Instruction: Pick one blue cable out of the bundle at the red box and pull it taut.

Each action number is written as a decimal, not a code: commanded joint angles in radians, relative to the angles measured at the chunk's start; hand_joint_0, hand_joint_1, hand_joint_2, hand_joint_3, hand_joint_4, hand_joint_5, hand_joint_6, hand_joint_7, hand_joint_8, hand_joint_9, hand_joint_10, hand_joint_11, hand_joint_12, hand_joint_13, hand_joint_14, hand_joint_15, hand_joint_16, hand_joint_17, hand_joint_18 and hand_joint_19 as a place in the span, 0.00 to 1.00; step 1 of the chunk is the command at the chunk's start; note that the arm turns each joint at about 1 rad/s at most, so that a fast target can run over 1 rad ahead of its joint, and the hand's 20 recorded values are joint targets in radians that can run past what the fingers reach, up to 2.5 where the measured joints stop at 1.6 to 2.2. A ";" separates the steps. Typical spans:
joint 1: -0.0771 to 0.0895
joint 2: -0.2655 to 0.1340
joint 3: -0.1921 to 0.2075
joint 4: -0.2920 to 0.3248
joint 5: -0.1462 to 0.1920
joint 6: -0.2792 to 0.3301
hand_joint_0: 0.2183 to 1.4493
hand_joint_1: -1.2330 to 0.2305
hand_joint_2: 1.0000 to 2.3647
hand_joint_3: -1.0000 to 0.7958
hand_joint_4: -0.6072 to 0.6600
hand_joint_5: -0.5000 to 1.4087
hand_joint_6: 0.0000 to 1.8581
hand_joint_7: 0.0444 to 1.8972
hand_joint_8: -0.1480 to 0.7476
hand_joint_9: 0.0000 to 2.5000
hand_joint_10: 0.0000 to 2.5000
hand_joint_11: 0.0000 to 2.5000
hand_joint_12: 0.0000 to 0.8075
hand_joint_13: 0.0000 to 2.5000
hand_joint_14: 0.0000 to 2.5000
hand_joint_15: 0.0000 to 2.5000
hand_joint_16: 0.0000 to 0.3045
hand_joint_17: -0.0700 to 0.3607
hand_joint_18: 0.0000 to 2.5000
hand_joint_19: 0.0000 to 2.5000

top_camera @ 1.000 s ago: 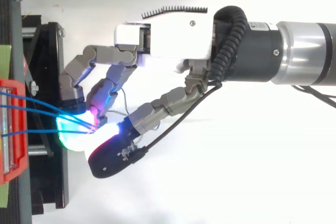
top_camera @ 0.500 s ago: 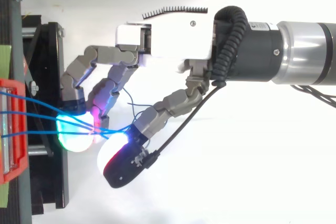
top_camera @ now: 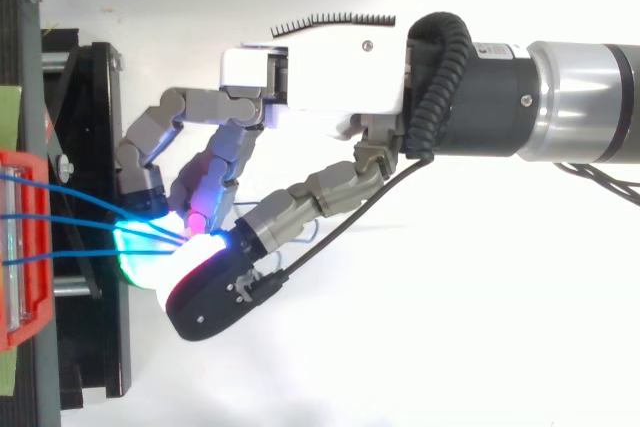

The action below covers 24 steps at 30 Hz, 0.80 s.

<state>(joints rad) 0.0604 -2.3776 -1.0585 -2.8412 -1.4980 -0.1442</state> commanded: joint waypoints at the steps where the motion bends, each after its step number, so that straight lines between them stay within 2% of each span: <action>1: -0.001 0.000 0.000 0.000 -0.001 0.000 0.31 0.34 0.01 0.35 0.53 0.21 0.48 0.49 0.63 0.49 0.00 0.24 0.46 0.35 0.00 0.15 0.16 0.41 0.31 0.18; 4: -0.001 0.000 0.000 0.000 -0.001 0.000 0.34 0.28 0.01 0.35 0.54 0.21 0.49 0.48 0.64 0.49 0.01 0.25 0.46 0.36 0.00 0.15 0.16 0.41 0.32 0.18; 6: -0.001 0.000 0.000 0.000 -0.001 0.000 0.38 0.24 0.01 0.35 0.50 0.21 0.49 0.50 0.64 0.49 0.00 0.26 0.46 0.36 0.01 0.15 0.15 0.41 0.32 0.18; 7: -0.001 0.000 0.000 0.000 -0.001 0.000 0.40 0.21 0.01 0.34 0.48 0.21 0.49 0.52 0.63 0.48 0.01 0.26 0.46 0.37 0.00 0.15 0.15 0.40 0.33 0.17; 10: -0.001 0.000 0.000 -0.001 -0.001 0.000 0.42 0.20 0.00 0.28 0.44 0.20 0.50 0.48 0.62 0.48 0.00 0.27 0.45 0.37 0.01 0.15 0.15 0.40 0.33 0.17; 11: -0.001 0.000 0.000 0.000 -0.001 0.000 0.36 0.20 0.00 0.28 0.51 0.20 0.50 0.45 0.61 0.48 0.01 0.27 0.45 0.37 0.00 0.15 0.15 0.40 0.33 0.17; 13: -0.001 0.000 0.000 0.000 -0.001 0.000 0.30 0.23 0.00 0.28 0.54 0.21 0.50 0.44 0.62 0.48 0.00 0.27 0.45 0.37 0.01 0.16 0.15 0.41 0.33 0.18; 14: 0.001 0.000 0.000 0.000 -0.001 0.000 0.23 0.31 0.00 0.28 0.54 0.21 0.49 0.46 0.65 0.50 0.00 0.26 0.48 0.38 0.00 0.15 0.17 0.44 0.34 0.18; 15: -0.001 0.000 0.000 0.000 -0.001 0.000 0.21 0.36 0.00 0.28 0.54 0.21 0.49 0.46 0.66 0.50 0.00 0.26 0.51 0.38 0.00 0.15 0.18 0.45 0.35 0.18; 17: -0.001 0.000 0.000 0.000 0.001 0.000 0.23 0.49 0.00 0.28 0.52 0.22 0.48 0.48 0.65 0.53 0.00 0.25 0.50 0.39 0.00 0.16 0.18 0.45 0.34 0.20; 19: -0.001 0.000 0.000 0.000 0.001 0.000 0.28 0.55 0.00 0.29 0.51 0.22 0.48 0.49 0.63 0.53 0.00 0.26 0.49 0.39 0.00 0.16 0.17 0.43 0.33 0.21; 21: -0.001 0.000 0.000 0.000 0.001 0.000 0.29 0.53 0.01 0.33 0.52 0.21 0.47 0.50 0.63 0.52 0.00 0.25 0.49 0.39 0.01 0.17 0.17 0.43 0.33 0.21; 24: -0.001 0.002 0.000 0.000 0.001 0.000 0.29 0.43 0.01 0.39 0.53 0.21 0.47 0.49 0.66 0.51 0.00 0.26 0.50 0.38 0.01 0.17 0.17 0.43 0.33 0.21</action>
<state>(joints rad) 0.0599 -2.3773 -1.0586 -2.8409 -1.4972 -0.1442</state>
